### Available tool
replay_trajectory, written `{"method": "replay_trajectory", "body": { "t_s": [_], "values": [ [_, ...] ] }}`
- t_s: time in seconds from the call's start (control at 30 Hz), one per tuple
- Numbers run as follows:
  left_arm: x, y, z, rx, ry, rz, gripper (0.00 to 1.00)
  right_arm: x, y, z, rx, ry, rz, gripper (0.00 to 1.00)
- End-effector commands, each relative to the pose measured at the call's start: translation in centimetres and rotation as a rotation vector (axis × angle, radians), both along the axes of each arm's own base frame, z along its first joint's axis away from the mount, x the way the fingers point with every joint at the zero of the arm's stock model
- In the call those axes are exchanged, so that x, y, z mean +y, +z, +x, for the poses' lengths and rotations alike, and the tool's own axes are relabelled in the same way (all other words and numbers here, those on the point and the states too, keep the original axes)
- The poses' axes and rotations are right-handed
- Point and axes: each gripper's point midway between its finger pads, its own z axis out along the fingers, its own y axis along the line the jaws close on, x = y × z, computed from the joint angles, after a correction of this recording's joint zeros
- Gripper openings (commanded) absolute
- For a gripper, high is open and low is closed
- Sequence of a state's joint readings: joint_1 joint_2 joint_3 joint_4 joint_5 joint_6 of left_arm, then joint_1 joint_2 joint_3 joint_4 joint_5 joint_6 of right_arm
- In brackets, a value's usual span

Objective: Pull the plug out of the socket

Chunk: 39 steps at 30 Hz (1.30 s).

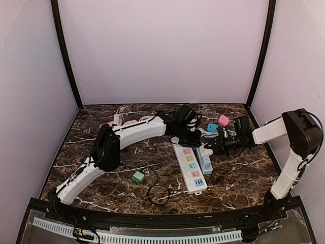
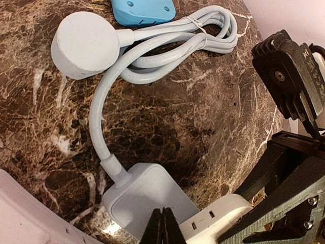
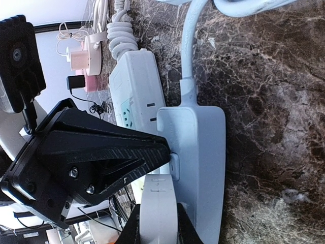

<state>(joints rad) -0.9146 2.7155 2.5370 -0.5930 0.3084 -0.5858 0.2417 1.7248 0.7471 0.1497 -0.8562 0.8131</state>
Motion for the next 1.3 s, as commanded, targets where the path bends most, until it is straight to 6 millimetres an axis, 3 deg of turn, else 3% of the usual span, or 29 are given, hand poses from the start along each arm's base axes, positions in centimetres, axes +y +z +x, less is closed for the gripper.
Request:
{"method": "replay_trajectory", "body": {
  "t_s": [0.0,0.37,0.8,1.27],
  "values": [
    [2.5,-5.7,-2.5,0.093,-0.014,0.179,0.02,-0.2,0.1,0.2,0.007,0.003,-0.005,0.0],
    [2.7,-5.6,-2.4,0.077,-0.016,0.194,0.02,0.0,-0.7,0.0,0.106,-0.031,0.076,0.0],
    [2.8,-5.8,-2.4,0.073,-0.015,0.202,0.01,-0.4,-0.7,-0.5,0.102,-0.046,0.111,0.0],
    [2.9,-6.1,-2.4,0.075,-0.014,0.206,0.01,-0.6,1.5,-0.5,-0.029,-0.007,0.043,0.0]
  ]
}}
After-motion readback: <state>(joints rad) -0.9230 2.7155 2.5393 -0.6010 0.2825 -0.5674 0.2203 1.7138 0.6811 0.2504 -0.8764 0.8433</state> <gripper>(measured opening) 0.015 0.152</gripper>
